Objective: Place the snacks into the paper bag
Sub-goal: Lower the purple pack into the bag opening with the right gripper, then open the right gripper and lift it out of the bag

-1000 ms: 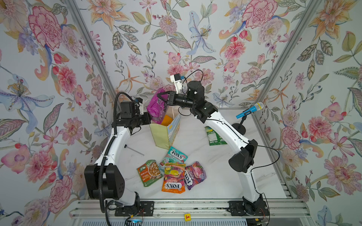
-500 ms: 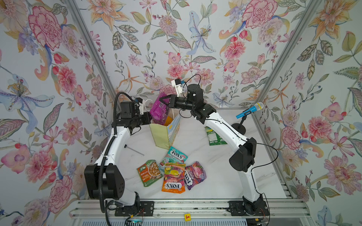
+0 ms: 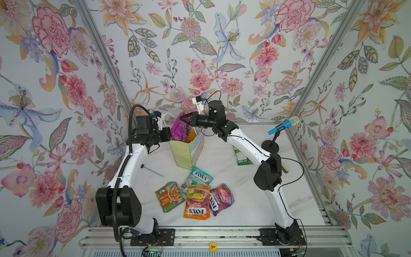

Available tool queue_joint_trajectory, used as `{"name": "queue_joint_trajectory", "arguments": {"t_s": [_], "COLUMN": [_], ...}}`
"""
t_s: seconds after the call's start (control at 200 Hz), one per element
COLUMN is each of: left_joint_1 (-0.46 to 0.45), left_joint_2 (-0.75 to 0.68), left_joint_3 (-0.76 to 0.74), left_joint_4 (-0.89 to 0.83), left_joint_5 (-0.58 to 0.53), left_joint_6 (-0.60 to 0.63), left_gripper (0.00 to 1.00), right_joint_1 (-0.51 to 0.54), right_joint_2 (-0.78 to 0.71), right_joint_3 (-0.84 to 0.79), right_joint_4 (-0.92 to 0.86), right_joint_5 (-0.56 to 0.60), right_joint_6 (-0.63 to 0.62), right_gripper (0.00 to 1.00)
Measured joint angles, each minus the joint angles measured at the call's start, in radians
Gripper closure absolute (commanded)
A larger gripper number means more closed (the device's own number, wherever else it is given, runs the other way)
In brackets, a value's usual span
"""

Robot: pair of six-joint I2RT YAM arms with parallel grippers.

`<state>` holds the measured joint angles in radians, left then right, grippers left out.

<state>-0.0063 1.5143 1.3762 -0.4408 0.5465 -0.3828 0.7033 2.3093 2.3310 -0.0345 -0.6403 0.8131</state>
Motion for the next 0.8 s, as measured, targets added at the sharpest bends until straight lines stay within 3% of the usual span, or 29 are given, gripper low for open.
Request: {"name": "queue_joint_trajectory", "arguments": {"t_s": [0.12, 0.24, 0.35, 0.801], "left_joint_1": [0.0, 0.0, 0.0, 0.0], "left_joint_2": [0.0, 0.0, 0.0, 0.001], "left_joint_3": [0.0, 0.0, 0.0, -0.002], "left_joint_4": [0.0, 0.0, 0.0, -0.007], "left_joint_5": [0.0, 0.0, 0.0, 0.001], "left_joint_6": [0.0, 0.0, 0.0, 0.0], "left_gripper": [1.0, 1.0, 1.0, 1.0], "right_joint_1": [0.0, -0.001, -0.011, -0.057], "right_joint_2": [0.005, 0.005, 0.003, -0.108], "right_joint_3": [0.0, 0.0, 0.004, 0.005], "right_joint_4": [-0.006, 0.001, 0.013, -0.074], "right_joint_5": [0.0, 0.001, 0.002, 0.07], "right_joint_6": [0.0, 0.005, 0.006, -0.088], "right_gripper": [1.0, 0.71, 0.52, 0.5]}}
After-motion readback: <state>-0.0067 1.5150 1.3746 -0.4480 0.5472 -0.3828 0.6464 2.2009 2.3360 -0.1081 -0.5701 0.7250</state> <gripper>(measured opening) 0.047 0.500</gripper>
